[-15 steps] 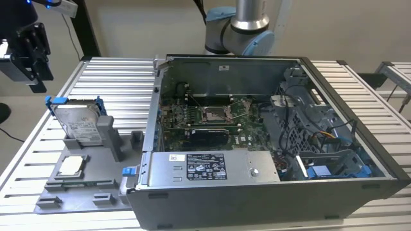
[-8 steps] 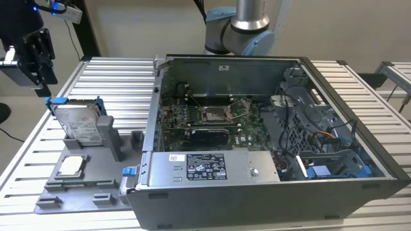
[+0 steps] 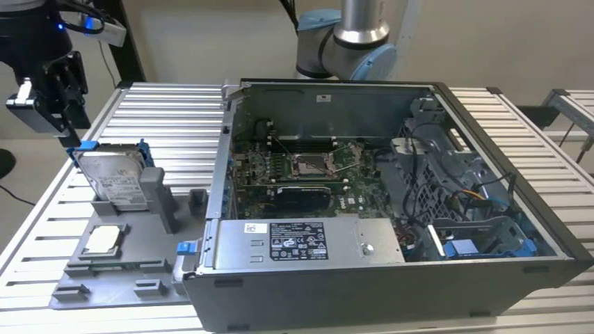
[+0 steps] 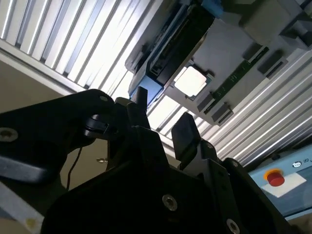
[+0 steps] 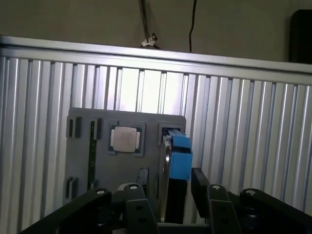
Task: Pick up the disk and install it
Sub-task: 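Pick up the disk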
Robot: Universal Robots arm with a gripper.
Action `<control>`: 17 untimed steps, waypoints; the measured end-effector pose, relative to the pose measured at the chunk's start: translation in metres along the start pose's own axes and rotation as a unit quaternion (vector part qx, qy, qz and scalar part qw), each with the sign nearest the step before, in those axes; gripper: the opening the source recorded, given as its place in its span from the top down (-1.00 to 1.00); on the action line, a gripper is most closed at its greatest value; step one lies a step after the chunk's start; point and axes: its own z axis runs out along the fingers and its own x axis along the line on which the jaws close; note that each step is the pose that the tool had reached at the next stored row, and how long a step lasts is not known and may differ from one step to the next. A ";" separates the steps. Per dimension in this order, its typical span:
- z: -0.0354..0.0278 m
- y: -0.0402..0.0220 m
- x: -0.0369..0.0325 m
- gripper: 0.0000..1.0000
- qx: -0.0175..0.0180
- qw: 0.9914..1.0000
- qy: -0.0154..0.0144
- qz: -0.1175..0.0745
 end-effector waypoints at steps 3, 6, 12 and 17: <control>0.0053 -0.0003 0.0001 1.00 0.000 1.000 0.000 0.009; 0.0079 -0.0004 0.0001 1.00 0.000 1.000 0.000 0.010; 0.0085 -0.0004 0.0001 -1.00 0.000 1.000 0.000 0.010; 0.0123 -0.0007 -0.0002 -1.00 0.000 1.000 -0.001 0.010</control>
